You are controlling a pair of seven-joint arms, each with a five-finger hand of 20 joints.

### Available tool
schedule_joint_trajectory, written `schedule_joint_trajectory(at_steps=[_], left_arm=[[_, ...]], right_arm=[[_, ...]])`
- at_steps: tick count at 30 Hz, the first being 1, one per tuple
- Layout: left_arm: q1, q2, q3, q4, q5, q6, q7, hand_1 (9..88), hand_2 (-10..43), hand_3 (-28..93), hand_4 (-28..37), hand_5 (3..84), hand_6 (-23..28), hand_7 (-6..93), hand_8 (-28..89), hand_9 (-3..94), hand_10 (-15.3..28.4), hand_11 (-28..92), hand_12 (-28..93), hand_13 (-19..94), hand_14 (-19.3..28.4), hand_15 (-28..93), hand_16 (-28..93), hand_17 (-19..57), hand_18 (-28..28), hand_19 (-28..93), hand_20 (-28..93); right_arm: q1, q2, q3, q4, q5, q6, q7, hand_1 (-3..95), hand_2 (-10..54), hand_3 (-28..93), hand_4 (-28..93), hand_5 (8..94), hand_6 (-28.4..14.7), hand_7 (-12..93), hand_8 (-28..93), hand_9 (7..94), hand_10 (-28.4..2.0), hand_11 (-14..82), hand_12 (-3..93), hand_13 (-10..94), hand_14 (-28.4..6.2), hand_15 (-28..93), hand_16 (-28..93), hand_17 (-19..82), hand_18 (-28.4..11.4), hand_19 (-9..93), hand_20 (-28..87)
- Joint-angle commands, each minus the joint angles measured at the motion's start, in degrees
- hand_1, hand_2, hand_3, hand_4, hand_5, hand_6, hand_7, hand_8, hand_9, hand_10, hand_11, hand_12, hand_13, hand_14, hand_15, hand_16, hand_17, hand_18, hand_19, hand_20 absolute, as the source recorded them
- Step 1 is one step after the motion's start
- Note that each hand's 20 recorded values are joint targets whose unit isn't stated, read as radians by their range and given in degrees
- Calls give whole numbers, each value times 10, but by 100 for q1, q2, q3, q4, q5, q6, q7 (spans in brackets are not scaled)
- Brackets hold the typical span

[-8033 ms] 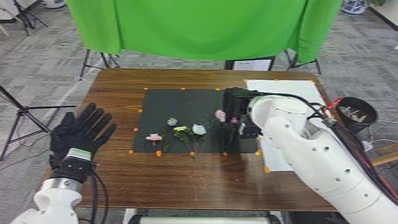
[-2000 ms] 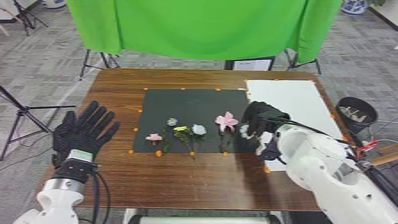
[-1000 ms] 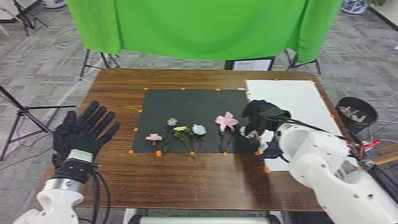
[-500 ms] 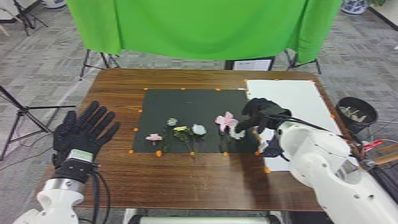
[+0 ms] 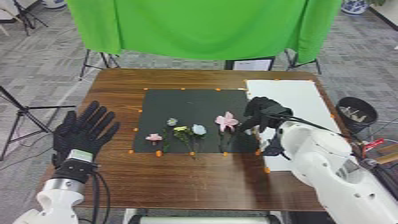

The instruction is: Arrange flowers

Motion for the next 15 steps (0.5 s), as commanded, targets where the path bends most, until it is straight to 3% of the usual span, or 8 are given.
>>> schedule_joint_trajectory(at_steps=[1, 4, 5, 8, 10, 12, 15], left_arm=[[72, 31, 10, -43, -37, -18, 43, 277, 142, 723, -279, 450, 92, 142, -73, 379, 152, 210, 150, 273, 162, 372, -46, -76, 167, 368, 131], [79, 0, -10, -40, -40, 7, 17, 278, 142, 723, -279, 450, 93, 142, -73, 379, 153, 210, 150, 273, 162, 371, -46, -76, 167, 368, 131], [99, 0, -12, -55, -42, 20, 21, 278, 142, 723, -279, 450, 93, 142, -73, 379, 153, 209, 150, 273, 162, 371, -46, -76, 167, 368, 131], [39, -4, -3, -29, -35, 10, 3, 278, 142, 723, -279, 450, 92, 143, -73, 380, 152, 209, 150, 273, 161, 371, -46, -76, 167, 368, 131], [46, 2, 3, -30, -36, 12, 13, 277, 142, 724, -278, 450, 92, 143, -73, 379, 153, 209, 150, 273, 161, 370, -47, -76, 167, 368, 131], [62, 10, 4, -39, -48, 18, 28, 277, 142, 724, -278, 450, 92, 143, -73, 379, 153, 209, 149, 273, 161, 371, -46, -76, 167, 368, 131], [49, 3, 2, -31, -54, 15, 24, 277, 142, 724, -279, 450, 92, 143, -74, 379, 153, 209, 149, 274, 162, 371, -46, -75, 167, 368, 130]], right_arm=[[96, 60, -61, 38, 203, 270, 20, 554, -95, 667, -282, 618, -7, 351, 1, 656, -124, 169, 172, 605, -94, 361, 296, 296, -190, 616, 260], [121, 61, -100, 42, 203, 345, 22, 565, -95, 696, -282, 615, -4, 321, -4, 696, -101, 154, 258, 618, -77, 370, 398, 298, -190, 633, 277], [115, 51, -91, 42, 217, 330, 17, 578, -95, 679, -283, 620, -1, 327, -4, 737, -87, 117, 327, 620, -75, 393, 422, 297, -190, 636, 282], [123, 82, -112, 30, 192, 399, 72, 576, -90, 669, -282, 672, 10, 344, 3, 812, -72, 119, 421, 635, -84, 431, 438, 300, -188, 636, 289], [132, 64, -71, 19, 310, 272, 93, 566, -69, 653, -282, 692, 10, 347, 12, 814, -79, 152, 403, 638, -93, 454, 398, 301, -188, 635, 291], [124, 59, -49, 17, 369, 237, 82, 523, -11, 614, -283, 716, 7, 340, 19, 789, -100, 257, 273, 639, -107, 473, 316, 299, -192, 630, 289], [137, 59, -40, 2, 375, 184, 112, 433, -7, 662, -283, 716, -3, 266, 7, 769, -119, 243, 222, 630, -119, 447, 276, 292, -197, 626, 280]])
